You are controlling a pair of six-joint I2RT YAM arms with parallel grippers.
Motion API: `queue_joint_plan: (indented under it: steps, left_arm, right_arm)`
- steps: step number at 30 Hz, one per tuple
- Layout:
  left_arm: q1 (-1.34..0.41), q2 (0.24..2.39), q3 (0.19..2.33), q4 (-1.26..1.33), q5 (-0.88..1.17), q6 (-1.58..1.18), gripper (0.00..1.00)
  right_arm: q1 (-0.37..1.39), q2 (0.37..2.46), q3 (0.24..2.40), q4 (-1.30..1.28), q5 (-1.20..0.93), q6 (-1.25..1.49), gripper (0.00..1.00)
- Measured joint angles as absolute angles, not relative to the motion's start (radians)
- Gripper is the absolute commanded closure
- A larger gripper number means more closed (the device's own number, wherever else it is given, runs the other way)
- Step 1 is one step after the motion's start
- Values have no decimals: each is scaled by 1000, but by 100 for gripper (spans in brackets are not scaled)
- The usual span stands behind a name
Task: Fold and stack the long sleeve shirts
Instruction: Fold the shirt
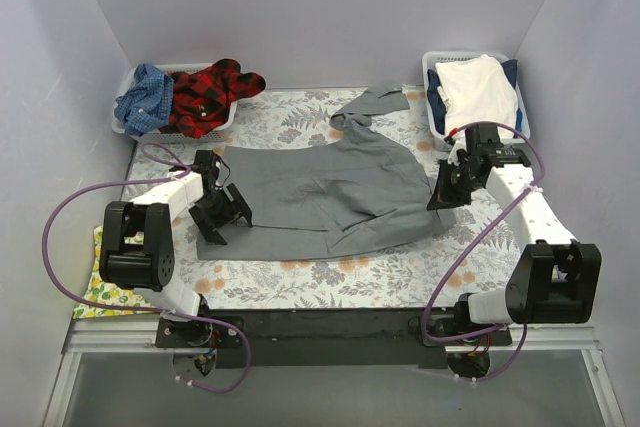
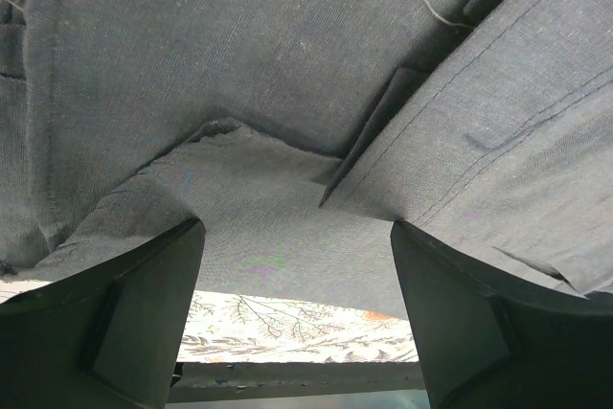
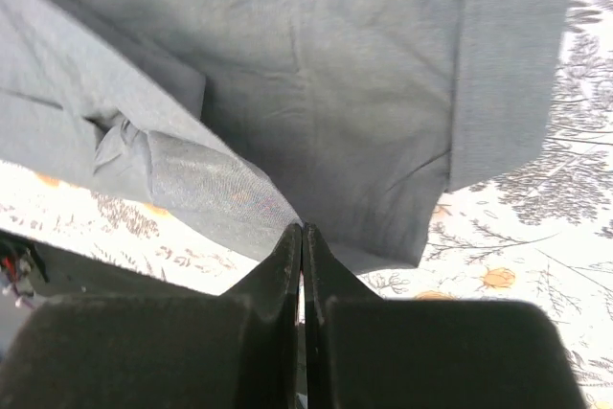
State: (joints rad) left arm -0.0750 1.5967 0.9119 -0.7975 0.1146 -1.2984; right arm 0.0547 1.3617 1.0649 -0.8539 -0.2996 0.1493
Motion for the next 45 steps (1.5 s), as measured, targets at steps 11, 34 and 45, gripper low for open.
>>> queue_joint_plan:
  steps: [11, 34, 45]
  left_arm:
    - [-76, 1597, 915, -802, 112, -1298, 20]
    - [-76, 1650, 1140, -756, 39, -1276, 35]
    - [-76, 1753, 1091, -653, 123, -1272, 56]
  right_arm:
    - [46, 1511, 1128, -747, -294, 193, 99]
    - [46, 1780, 1076, -699, -264, 215, 99]
    - [46, 1794, 1092, -706, -263, 234, 99]
